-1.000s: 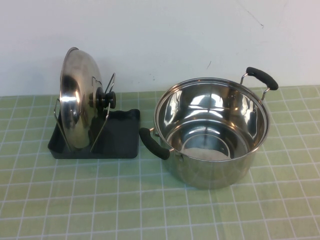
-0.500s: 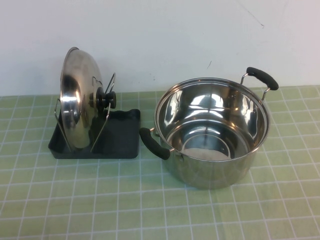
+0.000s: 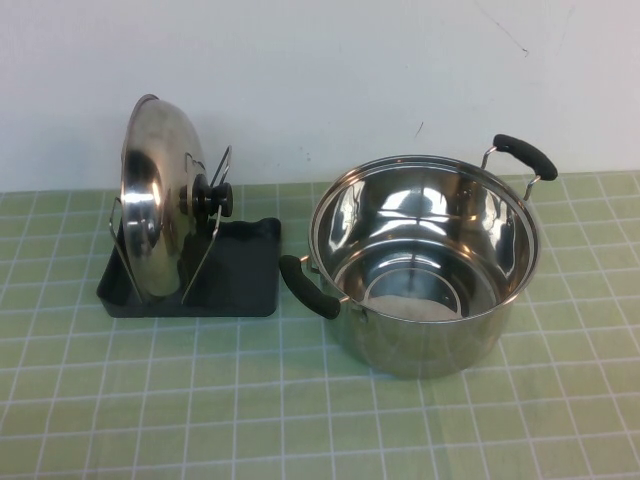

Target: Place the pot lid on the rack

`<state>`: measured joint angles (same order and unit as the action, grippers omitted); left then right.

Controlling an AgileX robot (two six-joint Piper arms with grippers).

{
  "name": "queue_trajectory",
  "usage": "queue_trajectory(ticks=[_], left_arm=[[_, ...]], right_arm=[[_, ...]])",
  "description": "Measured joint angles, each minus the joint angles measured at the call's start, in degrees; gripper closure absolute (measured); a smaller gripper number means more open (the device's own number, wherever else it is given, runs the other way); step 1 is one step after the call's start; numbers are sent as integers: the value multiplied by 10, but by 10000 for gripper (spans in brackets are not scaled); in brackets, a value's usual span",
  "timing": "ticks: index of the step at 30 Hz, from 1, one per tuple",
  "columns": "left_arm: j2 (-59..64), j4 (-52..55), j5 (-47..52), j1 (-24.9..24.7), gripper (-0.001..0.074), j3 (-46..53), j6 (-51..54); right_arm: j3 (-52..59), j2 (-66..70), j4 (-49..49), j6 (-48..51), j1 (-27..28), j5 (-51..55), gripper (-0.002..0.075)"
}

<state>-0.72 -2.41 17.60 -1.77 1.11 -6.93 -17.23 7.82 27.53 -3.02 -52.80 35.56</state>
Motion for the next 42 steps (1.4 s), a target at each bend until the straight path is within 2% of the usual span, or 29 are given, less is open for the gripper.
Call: queue_trajectory(ticks=[42], left_arm=[[0, 2, 1, -12, 735, 0, 47]], right_arm=[[0, 0, 0, 0, 0, 0, 727]])
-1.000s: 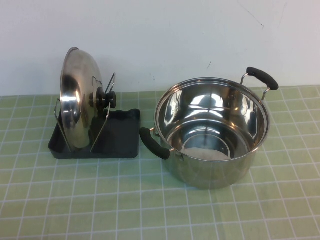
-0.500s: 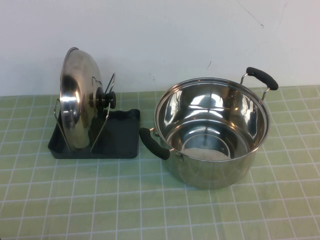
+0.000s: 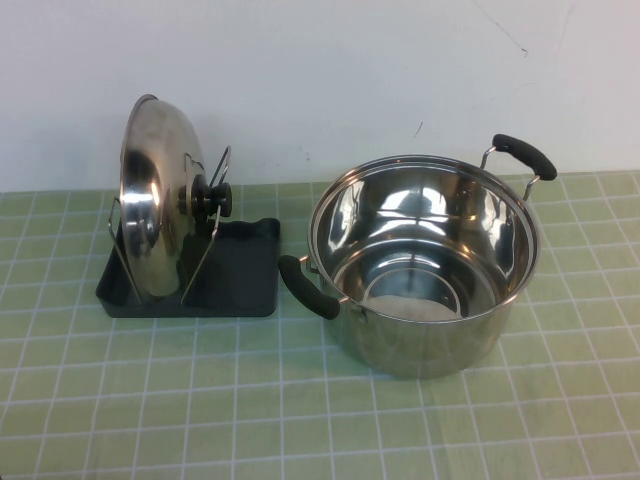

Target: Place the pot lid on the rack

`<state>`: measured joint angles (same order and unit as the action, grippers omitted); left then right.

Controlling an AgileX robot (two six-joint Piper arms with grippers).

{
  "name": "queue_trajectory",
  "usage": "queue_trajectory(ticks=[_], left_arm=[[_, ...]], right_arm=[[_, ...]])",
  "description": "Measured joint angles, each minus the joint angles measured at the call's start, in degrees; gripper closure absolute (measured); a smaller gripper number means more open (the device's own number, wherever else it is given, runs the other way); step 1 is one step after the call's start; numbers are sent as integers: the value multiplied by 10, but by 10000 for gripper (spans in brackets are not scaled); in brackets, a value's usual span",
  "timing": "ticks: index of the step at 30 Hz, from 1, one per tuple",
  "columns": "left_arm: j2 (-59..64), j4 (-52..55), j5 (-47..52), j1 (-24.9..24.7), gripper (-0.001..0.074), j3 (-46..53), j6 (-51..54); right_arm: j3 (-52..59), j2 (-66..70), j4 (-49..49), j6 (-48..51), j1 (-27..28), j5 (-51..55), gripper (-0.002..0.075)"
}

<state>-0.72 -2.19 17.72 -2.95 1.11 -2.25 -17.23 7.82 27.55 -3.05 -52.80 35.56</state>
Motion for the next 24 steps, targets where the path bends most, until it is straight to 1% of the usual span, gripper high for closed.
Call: queue_trajectory(ticks=[7, 9, 11, 13, 15, 17, 22, 24], left_arm=[[0, 0, 0, 0, 735, 0, 0], [0, 0, 0, 0, 735, 0, 0], [0, 0, 0, 0, 735, 0, 0], [0, 0, 0, 0, 735, 0, 0], [0, 0, 0, 0, 735, 0, 0], [0, 0, 0, 0, 735, 0, 0], [0, 0, 0, 0, 735, 0, 0], [0, 0, 0, 0, 735, 0, 0]], right_arm=[[0, 0, 1, 0, 0, -2, 727], [0, -1, 1, -17, 1, -4, 727], [0, -1, -3, -46, 15, -8, 727], [0, -1, -13, -77, 44, -11, 727], [0, -1, -28, -96, 93, -12, 727], [0, -1, -48, -98, 155, -12, 727], [0, -3, -120, -18, 314, -12, 727], [0, -12, -142, -1, 369, -12, 727]])
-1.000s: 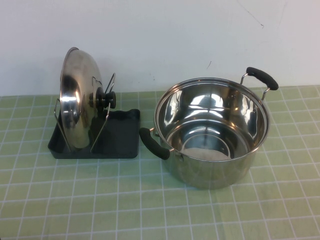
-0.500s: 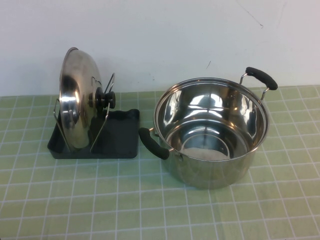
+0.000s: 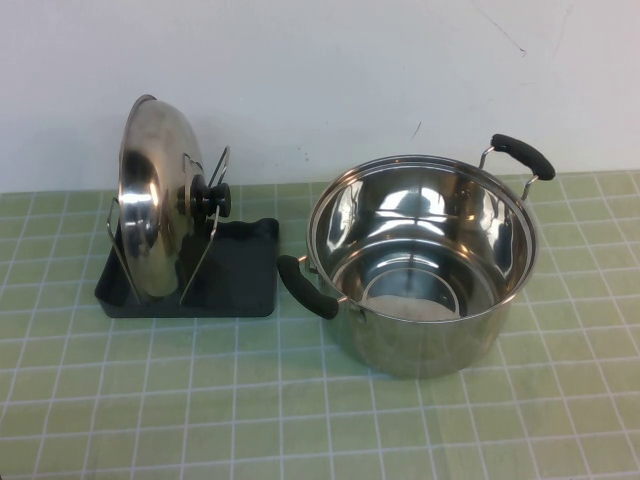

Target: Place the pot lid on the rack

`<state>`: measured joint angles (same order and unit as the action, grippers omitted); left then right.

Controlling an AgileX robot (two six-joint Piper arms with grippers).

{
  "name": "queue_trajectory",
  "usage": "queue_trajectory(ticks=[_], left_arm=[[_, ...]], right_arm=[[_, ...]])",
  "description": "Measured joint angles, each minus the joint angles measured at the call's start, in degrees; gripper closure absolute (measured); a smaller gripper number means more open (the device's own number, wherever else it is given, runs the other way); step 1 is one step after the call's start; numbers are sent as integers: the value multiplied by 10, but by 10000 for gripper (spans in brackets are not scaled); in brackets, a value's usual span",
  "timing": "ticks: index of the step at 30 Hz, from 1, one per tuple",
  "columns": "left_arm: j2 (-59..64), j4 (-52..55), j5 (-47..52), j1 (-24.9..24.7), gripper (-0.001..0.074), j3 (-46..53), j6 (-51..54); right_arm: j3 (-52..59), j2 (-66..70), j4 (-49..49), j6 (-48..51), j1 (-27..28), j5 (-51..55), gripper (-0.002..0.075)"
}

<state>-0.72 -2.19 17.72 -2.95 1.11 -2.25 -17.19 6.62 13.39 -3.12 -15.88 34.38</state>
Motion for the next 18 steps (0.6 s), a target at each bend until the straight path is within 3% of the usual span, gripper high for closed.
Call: queue_trajectory(ticks=[5, 9, 18], left_arm=[[0, 0, 0, 0, 735, 0, 0], [0, 0, 0, 0, 736, 0, 1], [0, 0, 0, 0, 736, 0, 1]], right_arm=[[25, -48, -17, 11, 113, -17, 727], [79, -72, -41, 35, 166, -25, 727], [175, -74, -55, 85, 183, -109, 727]])
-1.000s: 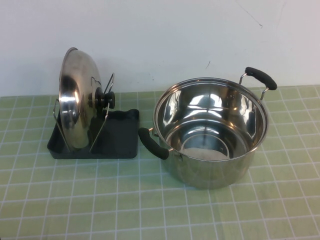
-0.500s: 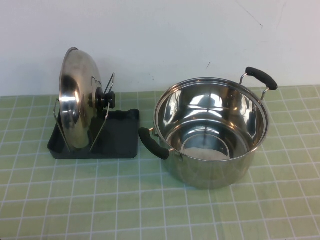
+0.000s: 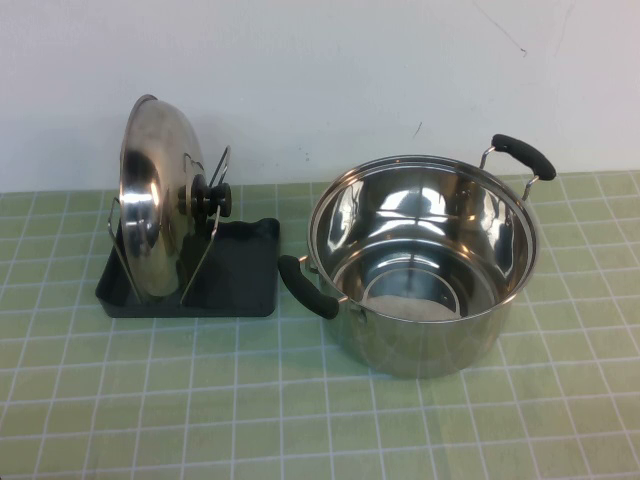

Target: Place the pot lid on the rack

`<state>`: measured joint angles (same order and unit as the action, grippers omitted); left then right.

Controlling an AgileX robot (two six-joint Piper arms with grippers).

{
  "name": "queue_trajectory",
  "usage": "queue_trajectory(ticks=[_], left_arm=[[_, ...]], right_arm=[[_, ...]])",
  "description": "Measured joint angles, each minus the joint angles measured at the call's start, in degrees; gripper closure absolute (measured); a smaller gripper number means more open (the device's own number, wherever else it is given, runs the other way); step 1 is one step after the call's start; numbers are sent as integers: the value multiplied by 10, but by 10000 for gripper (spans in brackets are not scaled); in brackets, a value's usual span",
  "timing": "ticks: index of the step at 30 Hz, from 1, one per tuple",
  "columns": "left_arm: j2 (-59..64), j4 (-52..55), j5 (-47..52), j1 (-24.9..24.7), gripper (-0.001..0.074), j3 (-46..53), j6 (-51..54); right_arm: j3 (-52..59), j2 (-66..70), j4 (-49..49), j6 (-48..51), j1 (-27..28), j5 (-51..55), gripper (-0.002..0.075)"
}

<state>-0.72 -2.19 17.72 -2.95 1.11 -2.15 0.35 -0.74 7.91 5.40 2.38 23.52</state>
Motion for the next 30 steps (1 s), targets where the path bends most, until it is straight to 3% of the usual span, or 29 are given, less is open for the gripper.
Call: queue_trajectory(ticks=[30], left_arm=[[0, 0, 0, 0, 736, 0, 0]], right_arm=[[8, -1, -21, 8, 0, -28, 727]])
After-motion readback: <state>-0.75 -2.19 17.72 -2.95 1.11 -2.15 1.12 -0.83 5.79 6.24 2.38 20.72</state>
